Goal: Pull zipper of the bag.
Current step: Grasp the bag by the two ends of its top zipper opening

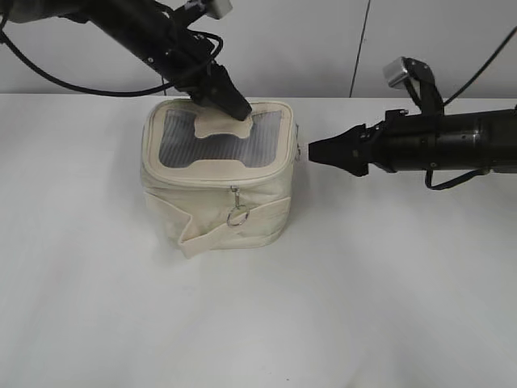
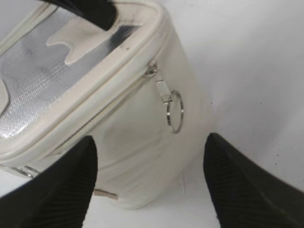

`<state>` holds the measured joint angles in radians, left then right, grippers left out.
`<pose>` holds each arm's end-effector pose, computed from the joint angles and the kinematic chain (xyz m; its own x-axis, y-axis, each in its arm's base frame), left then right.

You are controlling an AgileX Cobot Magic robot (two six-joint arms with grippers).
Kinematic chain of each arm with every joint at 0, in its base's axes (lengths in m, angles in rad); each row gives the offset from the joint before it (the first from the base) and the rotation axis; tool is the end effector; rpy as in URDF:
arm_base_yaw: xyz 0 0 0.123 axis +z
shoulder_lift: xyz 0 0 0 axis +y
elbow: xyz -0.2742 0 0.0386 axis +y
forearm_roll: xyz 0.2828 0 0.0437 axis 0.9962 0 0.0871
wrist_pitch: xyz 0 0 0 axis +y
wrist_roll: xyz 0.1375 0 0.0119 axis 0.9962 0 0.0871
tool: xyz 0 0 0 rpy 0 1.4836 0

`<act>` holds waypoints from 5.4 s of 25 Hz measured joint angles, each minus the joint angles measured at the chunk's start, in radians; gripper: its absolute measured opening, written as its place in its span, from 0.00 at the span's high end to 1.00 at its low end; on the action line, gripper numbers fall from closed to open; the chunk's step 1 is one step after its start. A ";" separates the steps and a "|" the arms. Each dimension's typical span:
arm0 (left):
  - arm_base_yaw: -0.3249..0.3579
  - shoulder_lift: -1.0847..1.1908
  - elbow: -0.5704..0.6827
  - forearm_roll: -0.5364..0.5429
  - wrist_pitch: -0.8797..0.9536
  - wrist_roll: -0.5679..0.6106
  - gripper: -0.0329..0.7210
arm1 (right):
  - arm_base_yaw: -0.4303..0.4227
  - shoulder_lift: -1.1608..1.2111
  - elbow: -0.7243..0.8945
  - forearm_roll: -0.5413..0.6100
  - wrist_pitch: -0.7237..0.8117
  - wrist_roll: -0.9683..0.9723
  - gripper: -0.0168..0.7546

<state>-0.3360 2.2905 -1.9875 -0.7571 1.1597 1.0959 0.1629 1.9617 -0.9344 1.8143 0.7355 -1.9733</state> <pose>0.4687 -0.2558 0.1594 -0.3651 0.6793 -0.6366 0.9306 0.2856 -0.2290 0.3822 0.1540 0.0730 -0.6047 -0.1603 -0.7801 -0.6538 0.6592 0.3714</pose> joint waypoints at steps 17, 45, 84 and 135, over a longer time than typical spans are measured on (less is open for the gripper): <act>-0.017 0.000 -0.018 0.022 0.003 -0.016 0.88 | 0.084 0.030 -0.045 0.007 -0.177 -0.070 0.36; -0.021 0.000 -0.023 0.034 0.001 -0.018 0.88 | 0.110 0.090 -0.125 0.012 -0.208 -0.054 0.37; -0.026 0.000 -0.024 0.048 -0.019 -0.084 0.89 | 0.155 -0.072 0.017 -0.035 -0.259 0.085 0.64; -0.037 -0.002 -0.023 0.071 -0.074 -0.303 0.89 | 0.353 -0.176 0.082 -0.208 -0.217 0.424 0.97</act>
<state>-0.3731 2.2887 -2.0102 -0.6858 1.0853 0.7931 0.5162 1.7859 -0.8522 1.6067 0.5181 -1.5491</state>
